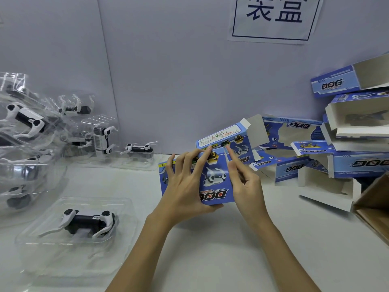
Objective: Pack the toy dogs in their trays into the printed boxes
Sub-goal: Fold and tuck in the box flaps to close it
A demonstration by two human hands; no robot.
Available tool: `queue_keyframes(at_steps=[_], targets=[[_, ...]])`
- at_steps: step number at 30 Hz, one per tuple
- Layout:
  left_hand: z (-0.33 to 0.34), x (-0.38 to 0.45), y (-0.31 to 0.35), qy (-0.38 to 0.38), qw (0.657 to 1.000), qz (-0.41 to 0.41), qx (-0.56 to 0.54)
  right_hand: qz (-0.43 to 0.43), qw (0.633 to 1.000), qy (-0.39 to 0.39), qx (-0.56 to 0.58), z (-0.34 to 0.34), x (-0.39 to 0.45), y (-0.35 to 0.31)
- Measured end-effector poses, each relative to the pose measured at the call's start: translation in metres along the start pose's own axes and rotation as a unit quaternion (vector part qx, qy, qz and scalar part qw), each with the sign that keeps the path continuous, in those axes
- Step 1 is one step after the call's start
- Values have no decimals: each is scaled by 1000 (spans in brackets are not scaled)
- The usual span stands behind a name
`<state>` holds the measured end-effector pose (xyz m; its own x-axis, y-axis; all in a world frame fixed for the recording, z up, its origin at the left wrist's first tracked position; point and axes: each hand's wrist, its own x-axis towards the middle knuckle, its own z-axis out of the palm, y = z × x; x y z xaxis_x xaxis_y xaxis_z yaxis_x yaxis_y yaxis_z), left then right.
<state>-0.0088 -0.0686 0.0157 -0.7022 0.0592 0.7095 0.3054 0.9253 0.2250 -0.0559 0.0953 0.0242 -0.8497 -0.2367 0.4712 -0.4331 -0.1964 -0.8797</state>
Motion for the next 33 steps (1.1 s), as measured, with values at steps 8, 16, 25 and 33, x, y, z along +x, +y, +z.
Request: queue_keyframes(at_steps=[8, 16, 25, 33], targets=[[0, 1, 1, 16, 1000, -9, -6, 21, 998, -45, -41, 4, 0, 1], [-4, 3, -13, 24, 999, -30, -33, -2, 998, -20, 59, -2, 0, 1], [-4, 2, -8, 56, 992, -63, -89, -89, 993, 72, -13, 24, -18, 18], [-1, 3, -10, 63, 991, -66, -96, -72, 997, 33, 15, 24, -18, 14]])
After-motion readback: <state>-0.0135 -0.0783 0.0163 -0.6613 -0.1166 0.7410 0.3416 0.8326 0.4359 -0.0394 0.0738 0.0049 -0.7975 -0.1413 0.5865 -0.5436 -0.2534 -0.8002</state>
